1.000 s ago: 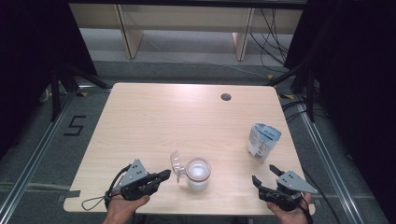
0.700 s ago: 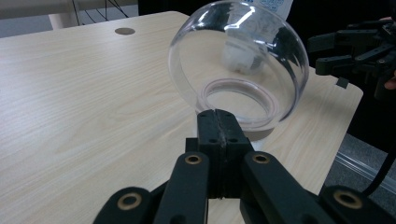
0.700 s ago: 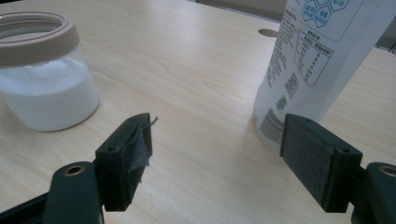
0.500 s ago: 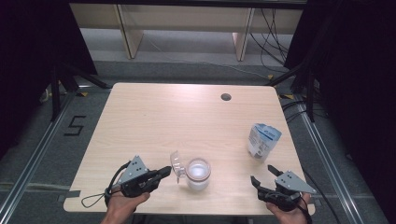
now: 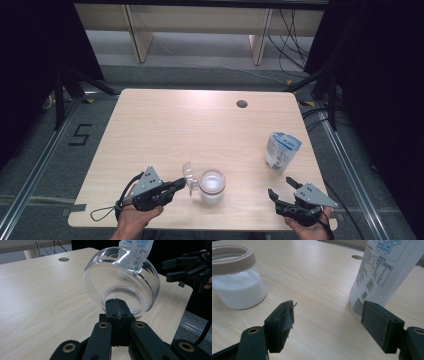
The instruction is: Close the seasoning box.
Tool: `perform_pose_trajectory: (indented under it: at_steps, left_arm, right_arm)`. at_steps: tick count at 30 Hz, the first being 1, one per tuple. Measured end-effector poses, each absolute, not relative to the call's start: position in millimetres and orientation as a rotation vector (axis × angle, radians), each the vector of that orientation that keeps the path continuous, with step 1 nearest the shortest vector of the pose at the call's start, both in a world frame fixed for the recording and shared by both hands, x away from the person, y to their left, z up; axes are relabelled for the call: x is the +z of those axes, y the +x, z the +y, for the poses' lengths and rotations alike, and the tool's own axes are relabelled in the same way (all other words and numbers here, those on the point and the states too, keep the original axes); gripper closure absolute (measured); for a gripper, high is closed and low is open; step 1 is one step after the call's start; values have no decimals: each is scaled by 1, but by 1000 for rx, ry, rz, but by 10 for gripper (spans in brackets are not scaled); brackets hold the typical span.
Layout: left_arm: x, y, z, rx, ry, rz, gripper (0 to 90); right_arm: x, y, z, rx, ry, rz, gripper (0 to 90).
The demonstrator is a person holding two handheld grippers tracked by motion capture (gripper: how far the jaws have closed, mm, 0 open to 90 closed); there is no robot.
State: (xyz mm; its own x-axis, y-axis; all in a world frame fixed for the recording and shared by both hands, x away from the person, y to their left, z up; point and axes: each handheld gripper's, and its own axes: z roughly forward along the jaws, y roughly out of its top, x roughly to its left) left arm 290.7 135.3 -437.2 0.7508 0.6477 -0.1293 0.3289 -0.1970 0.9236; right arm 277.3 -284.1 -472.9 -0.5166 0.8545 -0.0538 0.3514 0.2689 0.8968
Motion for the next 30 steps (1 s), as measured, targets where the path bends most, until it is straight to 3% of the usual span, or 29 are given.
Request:
perform_pose_trajectory:
  at_steps: [30]
  left_arm:
    - [-438, 295, 120, 321, 1817, 727, 893]
  right_arm:
    - [-473, 274, -280, 1218, 1124, 2013, 278]
